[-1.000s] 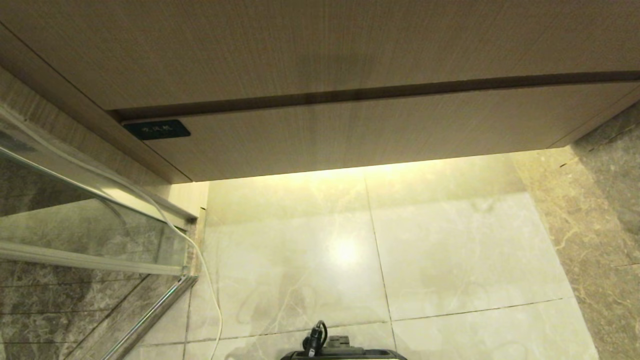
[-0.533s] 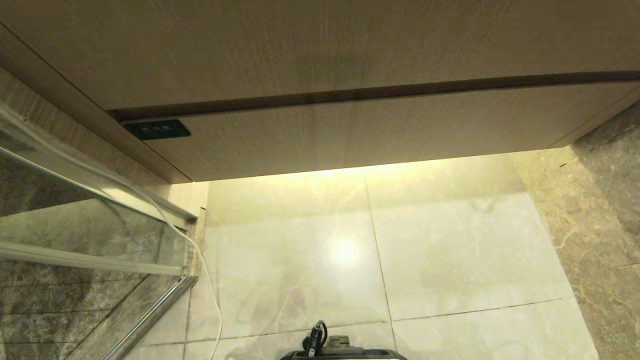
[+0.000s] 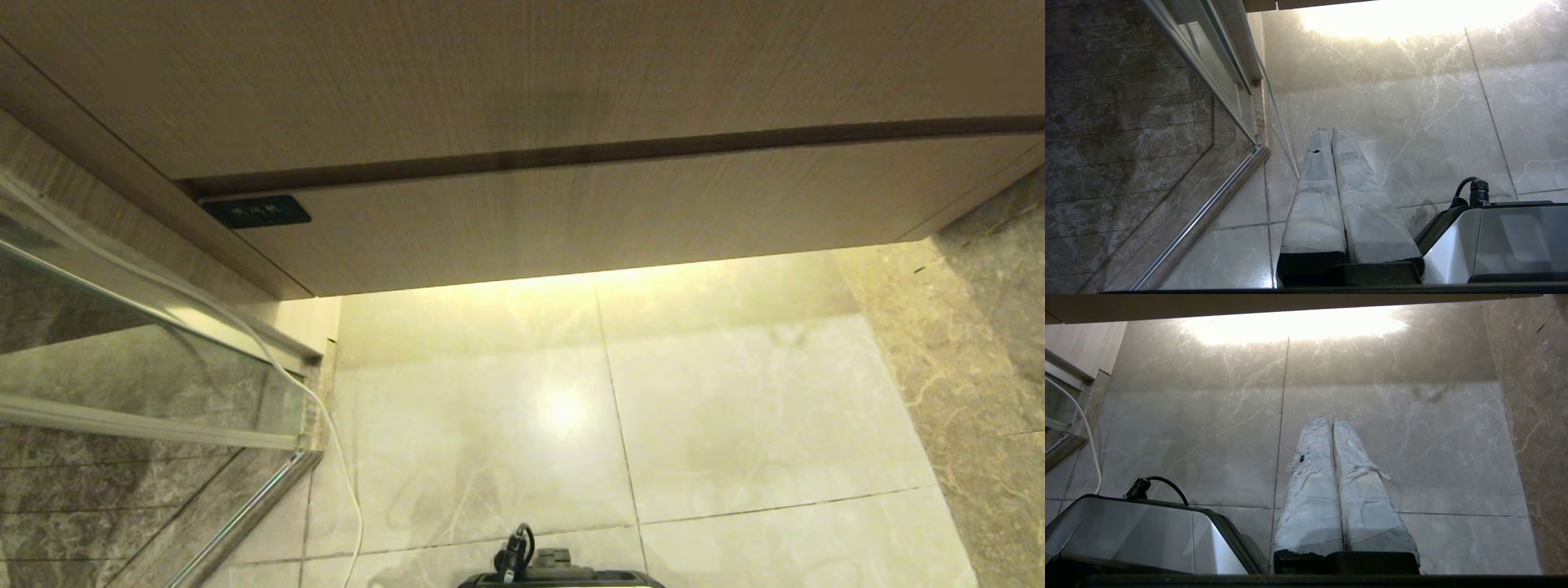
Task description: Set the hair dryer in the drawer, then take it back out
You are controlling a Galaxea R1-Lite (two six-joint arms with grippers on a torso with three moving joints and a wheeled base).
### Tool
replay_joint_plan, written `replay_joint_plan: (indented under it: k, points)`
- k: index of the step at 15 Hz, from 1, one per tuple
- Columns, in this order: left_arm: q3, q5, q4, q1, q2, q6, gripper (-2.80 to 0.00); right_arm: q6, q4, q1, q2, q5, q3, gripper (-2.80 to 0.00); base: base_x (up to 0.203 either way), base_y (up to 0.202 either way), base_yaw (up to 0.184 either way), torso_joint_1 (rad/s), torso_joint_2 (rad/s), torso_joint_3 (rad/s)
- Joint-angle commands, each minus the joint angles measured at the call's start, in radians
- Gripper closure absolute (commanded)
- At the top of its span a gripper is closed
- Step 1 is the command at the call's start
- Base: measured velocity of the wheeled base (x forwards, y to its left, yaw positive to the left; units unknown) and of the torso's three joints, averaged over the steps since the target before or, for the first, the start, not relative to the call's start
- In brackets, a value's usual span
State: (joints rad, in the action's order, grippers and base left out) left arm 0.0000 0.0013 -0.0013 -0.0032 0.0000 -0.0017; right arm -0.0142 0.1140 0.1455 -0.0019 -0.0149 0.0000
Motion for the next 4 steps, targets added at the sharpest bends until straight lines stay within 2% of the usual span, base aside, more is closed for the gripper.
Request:
replay_joint_plan:
  k: [1,4]
  points:
    - [0.000,0.000,0.000,0.000,0.000,0.000,0.00,0.000,0.001,0.000,-0.038,0.000,0.040,0.00,0.000,0.000,0.000,0.000,0.00,0.000]
    - [0.002,0.000,0.000,0.000,0.000,0.000,0.00,-0.001,0.001,0.000,-0.038,0.000,0.040,0.00,0.000,0.000,0.000,0.000,0.00,0.000]
